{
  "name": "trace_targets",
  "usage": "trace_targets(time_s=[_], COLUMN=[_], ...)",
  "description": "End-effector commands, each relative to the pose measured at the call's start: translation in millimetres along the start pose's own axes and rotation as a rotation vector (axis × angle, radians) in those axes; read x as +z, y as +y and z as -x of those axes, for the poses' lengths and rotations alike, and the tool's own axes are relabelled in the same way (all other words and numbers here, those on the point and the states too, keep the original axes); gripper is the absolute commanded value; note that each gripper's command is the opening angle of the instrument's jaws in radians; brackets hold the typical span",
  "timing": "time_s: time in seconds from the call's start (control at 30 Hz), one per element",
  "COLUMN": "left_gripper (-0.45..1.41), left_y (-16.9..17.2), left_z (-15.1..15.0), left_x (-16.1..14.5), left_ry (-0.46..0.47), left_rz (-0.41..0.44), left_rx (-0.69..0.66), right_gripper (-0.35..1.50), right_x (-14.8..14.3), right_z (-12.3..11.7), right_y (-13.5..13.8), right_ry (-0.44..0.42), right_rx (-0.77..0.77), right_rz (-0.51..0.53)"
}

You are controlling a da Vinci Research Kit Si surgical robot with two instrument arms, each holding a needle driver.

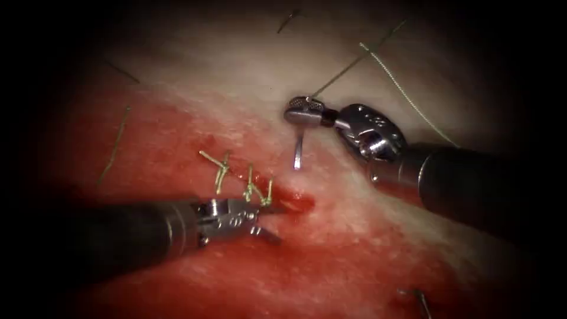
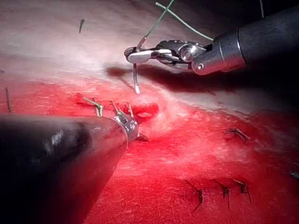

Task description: Wound Closure

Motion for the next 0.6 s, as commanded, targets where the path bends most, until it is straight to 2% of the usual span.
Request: trace_targets(time_s=[0.03, 0.2, 0.6], left_gripper=[0.17, 0.17, 0.17], left_y=[-0.1, -0.1, -0.1], left_z=[0.1, 0.1, 0.1], left_x=[0.9, 0.9, 0.9], left_ry=[0.001, 0.001, 0.001], left_rz=[0.001, 0.001, 0.001], left_rx=[0.000, 0.000, 0.000], right_gripper=[-0.35, -0.35, -0.35], right_x=[1.2, 1.6, 2.2], right_z=[0.4, 1.2, 2.0], right_y=[0.2, 0.1, -0.6], right_ry=[-0.010, -0.036, -0.085], right_rx=[0.010, 0.034, 0.206], right_rz=[-0.008, -0.030, -0.069])
